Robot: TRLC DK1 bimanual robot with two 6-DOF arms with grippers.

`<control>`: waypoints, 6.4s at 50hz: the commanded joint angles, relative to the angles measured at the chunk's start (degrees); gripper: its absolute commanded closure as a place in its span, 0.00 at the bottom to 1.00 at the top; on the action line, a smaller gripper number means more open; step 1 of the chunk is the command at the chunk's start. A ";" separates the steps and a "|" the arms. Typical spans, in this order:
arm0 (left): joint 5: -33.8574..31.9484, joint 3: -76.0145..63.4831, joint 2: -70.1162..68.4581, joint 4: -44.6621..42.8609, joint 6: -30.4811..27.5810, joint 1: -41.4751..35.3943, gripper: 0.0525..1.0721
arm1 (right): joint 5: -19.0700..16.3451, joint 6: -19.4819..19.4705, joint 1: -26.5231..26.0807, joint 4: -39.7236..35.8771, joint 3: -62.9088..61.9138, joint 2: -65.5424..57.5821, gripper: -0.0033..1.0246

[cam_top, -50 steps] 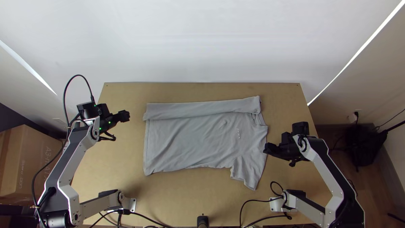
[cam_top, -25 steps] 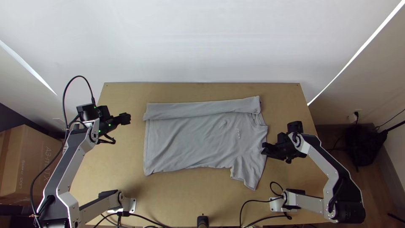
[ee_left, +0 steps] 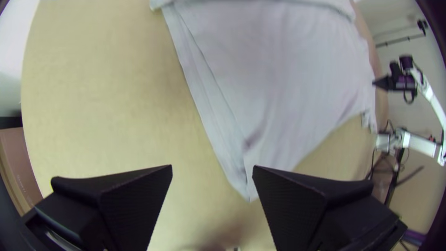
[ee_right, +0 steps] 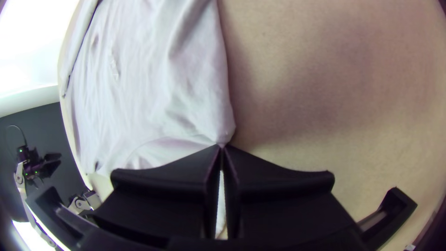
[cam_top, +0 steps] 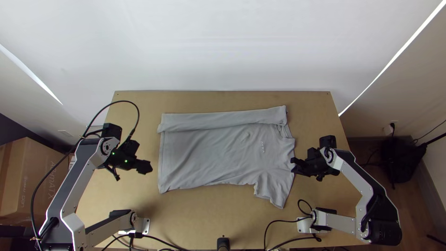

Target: Fold the t-shirt

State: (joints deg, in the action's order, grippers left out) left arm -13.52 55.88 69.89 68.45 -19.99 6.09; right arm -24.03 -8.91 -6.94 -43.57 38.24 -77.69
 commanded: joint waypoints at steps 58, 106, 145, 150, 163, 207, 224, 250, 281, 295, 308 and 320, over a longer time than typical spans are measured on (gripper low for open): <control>14.66 -11.05 11.85 -6.75 10.50 -35.97 0.20 | -0.75 0.82 0.17 -0.73 -2.38 1.58 0.98; 13.61 -9.56 2.09 -12.20 -1.02 -20.76 0.97 | -3.48 9.26 -12.57 -11.01 12.47 -4.93 0.98; 8.51 1.52 4.20 -14.22 3.90 -18.30 0.97 | -9.28 8.29 -8.97 -14.79 20.82 -1.15 0.98; 8.33 2.66 5.00 -14.57 6.01 -17.34 0.97 | -9.28 7.94 -8.00 -14.88 21.79 -1.24 0.98; 6.22 6.26 6.14 -16.68 11.20 -13.29 0.97 | -9.28 5.92 -4.22 -14.88 26.36 -3.52 0.98; 6.05 22.17 25.12 -26.87 15.07 -8.20 0.98 | -8.58 -0.50 3.16 -14.79 55.36 -29.71 0.98; 6.05 30.17 35.14 -27.40 15.15 -8.81 0.98 | -7.26 -1.73 3.07 -13.47 67.41 -42.37 0.98; 6.58 18.21 31.19 -48.32 16.74 -9.16 0.19 | -2.34 -6.03 2.02 -1.43 67.05 -42.10 0.04; -0.37 8.19 29.96 -51.39 21.57 -2.92 0.06 | -13.50 -18.95 -0.44 3.05 53.96 -24.00 0.04; -3.53 8.11 33.65 -51.48 22.10 -2.92 0.07 | -15.34 -21.42 0.08 3.05 53.34 -21.45 0.04; -3.53 10.13 38.04 -51.75 22.80 -5.12 0.07 | -15.34 -21.77 -0.27 3.05 53.08 -18.81 0.04; -4.67 9.25 38.66 -52.98 24.12 -9.51 0.53 | -15.34 -21.77 -0.27 3.05 51.32 -16.62 0.04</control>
State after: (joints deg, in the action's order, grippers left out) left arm -16.95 66.35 106.02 15.22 2.09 -1.30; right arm -38.68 -29.61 -7.05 -40.51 91.46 -96.44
